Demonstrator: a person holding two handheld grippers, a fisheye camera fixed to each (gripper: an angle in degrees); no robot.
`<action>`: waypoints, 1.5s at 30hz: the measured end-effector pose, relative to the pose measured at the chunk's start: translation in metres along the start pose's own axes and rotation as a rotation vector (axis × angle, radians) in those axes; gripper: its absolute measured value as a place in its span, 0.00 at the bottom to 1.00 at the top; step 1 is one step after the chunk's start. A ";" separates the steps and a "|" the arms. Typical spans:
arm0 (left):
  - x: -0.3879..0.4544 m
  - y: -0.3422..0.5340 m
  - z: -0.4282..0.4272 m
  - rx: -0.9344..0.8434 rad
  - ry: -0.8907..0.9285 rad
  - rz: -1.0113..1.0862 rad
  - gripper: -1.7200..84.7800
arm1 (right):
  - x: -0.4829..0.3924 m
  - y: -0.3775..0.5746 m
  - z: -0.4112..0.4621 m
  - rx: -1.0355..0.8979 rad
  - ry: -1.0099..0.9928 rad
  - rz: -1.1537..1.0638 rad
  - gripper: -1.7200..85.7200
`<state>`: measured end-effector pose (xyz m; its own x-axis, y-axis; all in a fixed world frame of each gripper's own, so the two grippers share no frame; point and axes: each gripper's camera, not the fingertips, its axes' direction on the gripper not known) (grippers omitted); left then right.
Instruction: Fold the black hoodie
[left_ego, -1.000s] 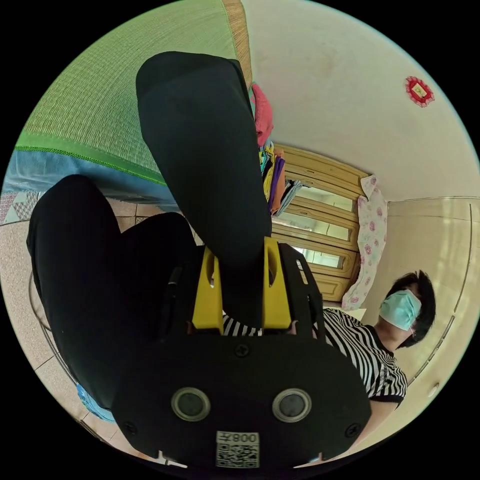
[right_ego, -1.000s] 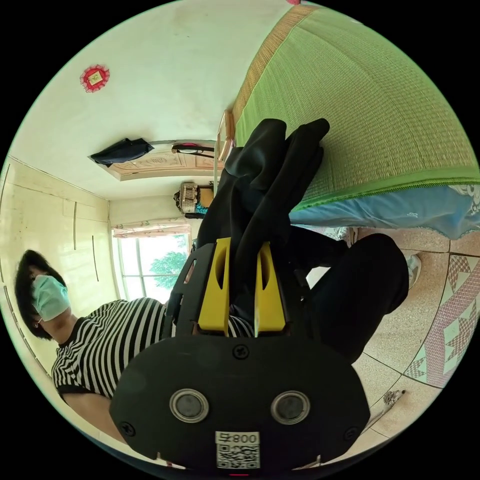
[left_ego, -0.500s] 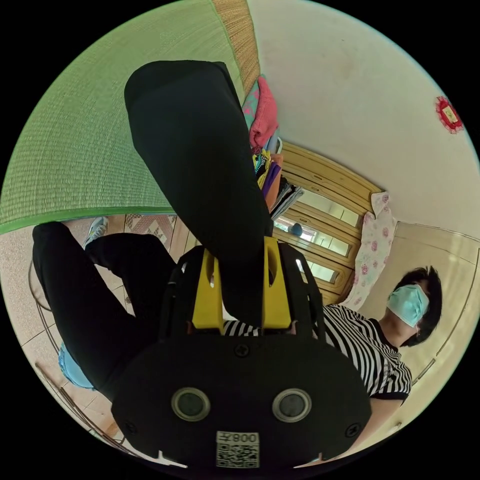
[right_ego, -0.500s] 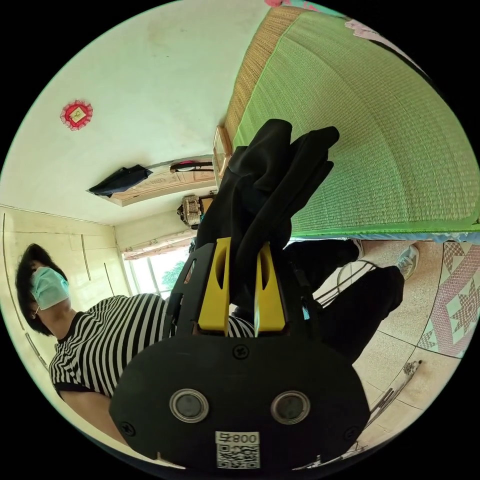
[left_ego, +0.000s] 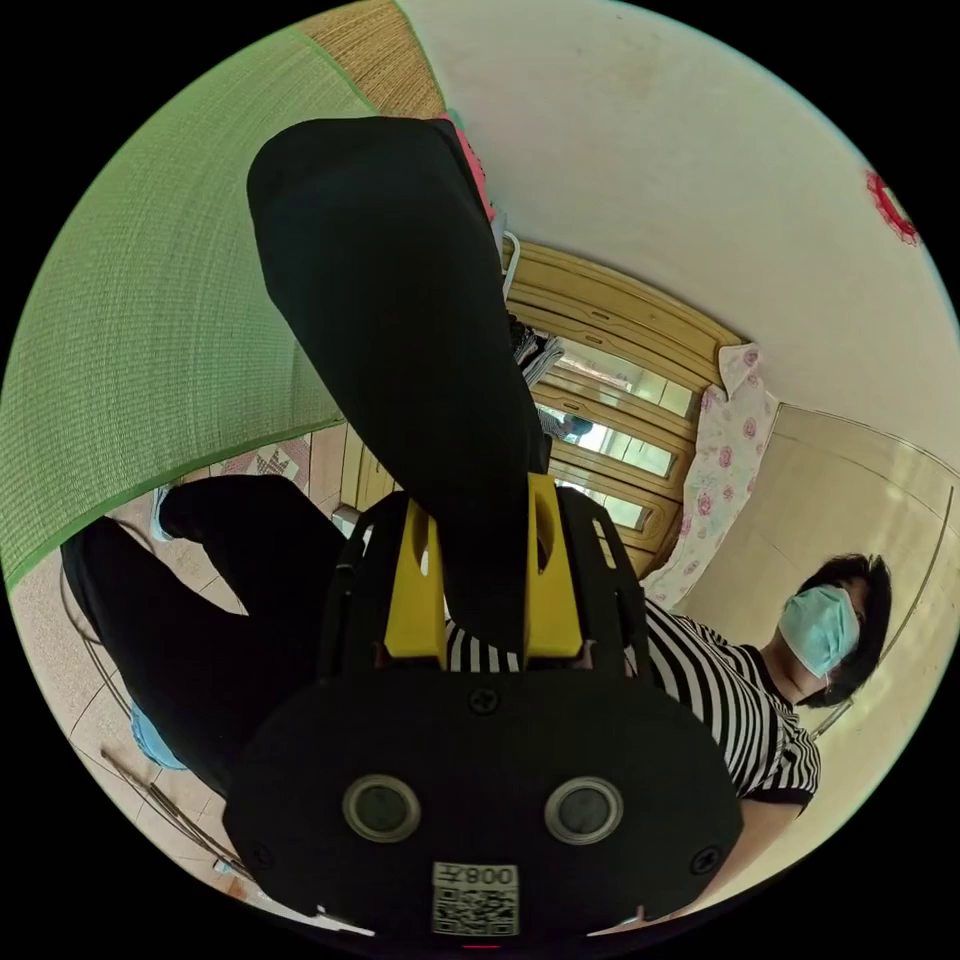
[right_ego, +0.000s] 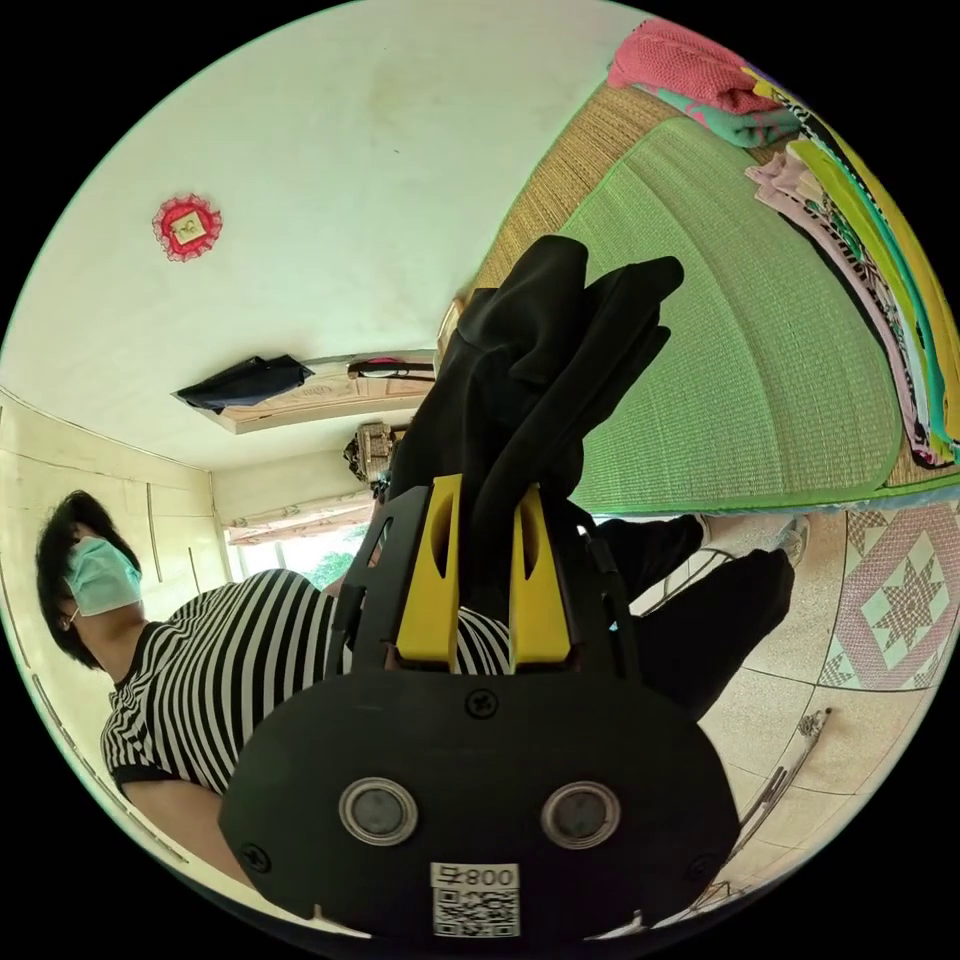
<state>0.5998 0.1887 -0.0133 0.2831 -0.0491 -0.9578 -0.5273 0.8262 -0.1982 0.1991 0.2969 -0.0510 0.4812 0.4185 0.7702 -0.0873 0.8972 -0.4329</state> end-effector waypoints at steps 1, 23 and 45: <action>0.012 -0.007 0.008 -0.002 -0.003 -0.002 0.18 | 0.013 -0.019 -0.009 -0.002 -0.003 -0.003 0.11; 0.322 -0.240 0.236 0.273 -0.057 0.264 0.18 | 0.166 -0.503 -0.308 -0.033 0.021 -0.381 0.10; 0.407 -0.468 0.403 0.181 -0.208 0.250 0.18 | 0.500 -0.784 -0.381 0.075 0.119 -0.152 0.10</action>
<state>1.2843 0.0085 -0.2266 0.3302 0.2662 -0.9056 -0.4557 0.8851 0.0940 0.8401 -0.2510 0.4953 0.5930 0.2618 0.7615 -0.0686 0.9587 -0.2761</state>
